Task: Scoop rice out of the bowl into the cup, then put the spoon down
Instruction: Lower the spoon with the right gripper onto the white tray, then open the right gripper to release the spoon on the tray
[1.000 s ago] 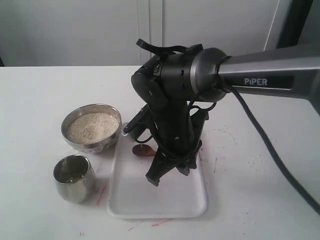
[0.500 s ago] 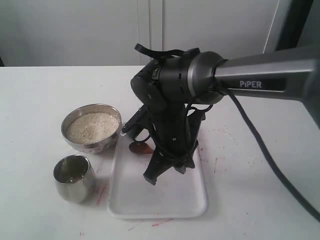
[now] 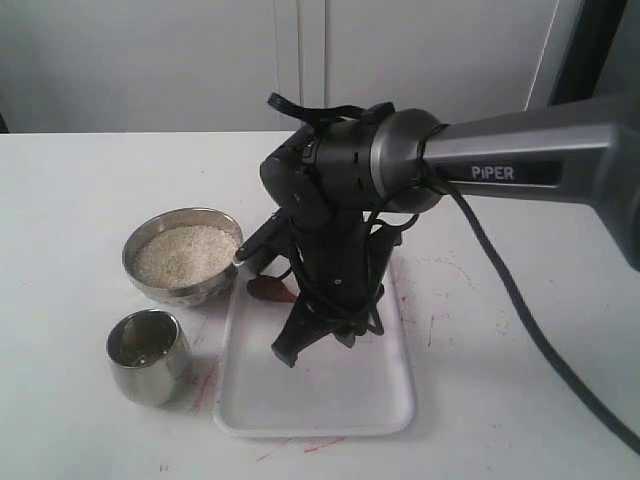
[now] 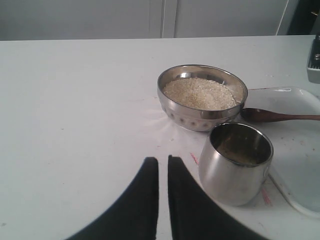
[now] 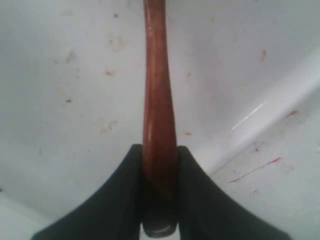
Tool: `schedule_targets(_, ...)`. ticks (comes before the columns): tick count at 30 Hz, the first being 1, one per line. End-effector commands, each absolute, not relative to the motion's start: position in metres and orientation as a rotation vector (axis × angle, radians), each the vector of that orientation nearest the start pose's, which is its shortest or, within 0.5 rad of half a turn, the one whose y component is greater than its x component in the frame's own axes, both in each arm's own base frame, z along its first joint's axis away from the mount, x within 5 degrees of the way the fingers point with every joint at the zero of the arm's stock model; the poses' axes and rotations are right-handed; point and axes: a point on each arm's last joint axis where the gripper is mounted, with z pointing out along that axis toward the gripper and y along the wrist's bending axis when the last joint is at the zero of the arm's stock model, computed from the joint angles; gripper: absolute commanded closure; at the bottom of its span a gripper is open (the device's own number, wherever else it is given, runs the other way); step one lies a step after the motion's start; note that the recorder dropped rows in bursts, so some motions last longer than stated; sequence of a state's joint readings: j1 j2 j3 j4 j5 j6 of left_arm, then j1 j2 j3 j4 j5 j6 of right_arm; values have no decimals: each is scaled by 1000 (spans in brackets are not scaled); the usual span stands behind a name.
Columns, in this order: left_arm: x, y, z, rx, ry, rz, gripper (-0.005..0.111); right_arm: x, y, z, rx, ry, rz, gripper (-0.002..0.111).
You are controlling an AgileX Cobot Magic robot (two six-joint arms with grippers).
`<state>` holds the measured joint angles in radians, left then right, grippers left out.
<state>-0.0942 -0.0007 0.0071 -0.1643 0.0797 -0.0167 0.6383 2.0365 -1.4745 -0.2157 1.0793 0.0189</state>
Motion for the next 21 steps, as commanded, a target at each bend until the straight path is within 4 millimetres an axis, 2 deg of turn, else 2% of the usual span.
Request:
schedule_targets(1,56,-6,206,-65,1562,-232,92,332,221,173,-1033,2861,-244,108)
schedule_targets(12,56,-6,206,-65,1562,-232,92,333,225,159,-959,2913,-217,108)
schedule_targets(21,56,-6,206,-65,1562,-232,92,333,225,158,-941,2923,-210,108)
